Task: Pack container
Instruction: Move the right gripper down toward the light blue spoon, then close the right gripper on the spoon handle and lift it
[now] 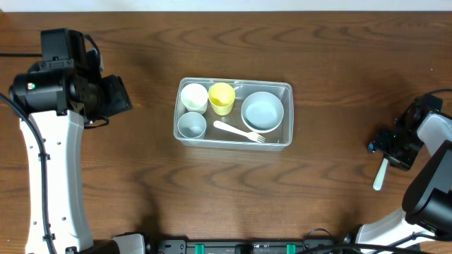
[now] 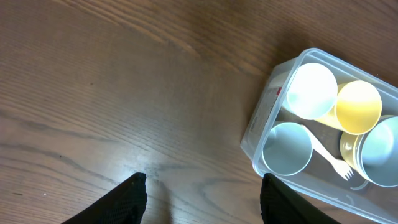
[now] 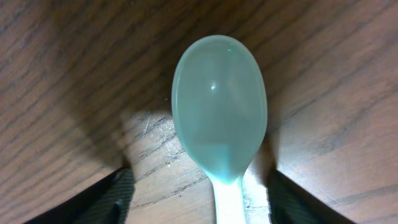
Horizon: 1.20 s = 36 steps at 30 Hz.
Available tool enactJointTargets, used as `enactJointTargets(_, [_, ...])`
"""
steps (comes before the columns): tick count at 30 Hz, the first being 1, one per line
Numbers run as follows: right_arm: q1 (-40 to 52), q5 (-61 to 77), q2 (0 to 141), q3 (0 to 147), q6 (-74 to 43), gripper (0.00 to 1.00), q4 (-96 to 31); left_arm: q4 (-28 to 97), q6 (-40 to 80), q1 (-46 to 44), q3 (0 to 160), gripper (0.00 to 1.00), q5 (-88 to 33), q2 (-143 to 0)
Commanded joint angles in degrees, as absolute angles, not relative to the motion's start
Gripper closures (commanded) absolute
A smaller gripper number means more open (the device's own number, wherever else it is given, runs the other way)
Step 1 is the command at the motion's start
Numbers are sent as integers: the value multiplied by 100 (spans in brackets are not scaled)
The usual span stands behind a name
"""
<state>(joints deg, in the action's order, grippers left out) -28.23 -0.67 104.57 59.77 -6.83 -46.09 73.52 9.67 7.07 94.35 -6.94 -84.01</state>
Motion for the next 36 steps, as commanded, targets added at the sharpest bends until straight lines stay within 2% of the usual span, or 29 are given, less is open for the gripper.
enactJointTargets(1, [-2768, -99, 10630, 5774, -681, 39, -4574, 7371, 993, 733, 9417, 41, -687, -8423])
enactJointTargets(14, [-2768, -99, 10630, 5774, -681, 75, -4574, 7371, 993, 733, 9417, 41, -685, -8423])
enactJointTargets(31, [-2768, -97, 10630, 5774, -683, 88, -4576, 7369, 993, 733, 9417, 41, -687, -8423])
enactJointTargets(35, [-2768, -99, 10630, 5774, -821, 94, -4571, 7371, 993, 733, 9417, 41, -685, -8423])
enactJointTargets(36, [-2768, -99, 10630, 5774, -829, 99, -4569, 7371, 993, 733, 9417, 41, -685, -8423])
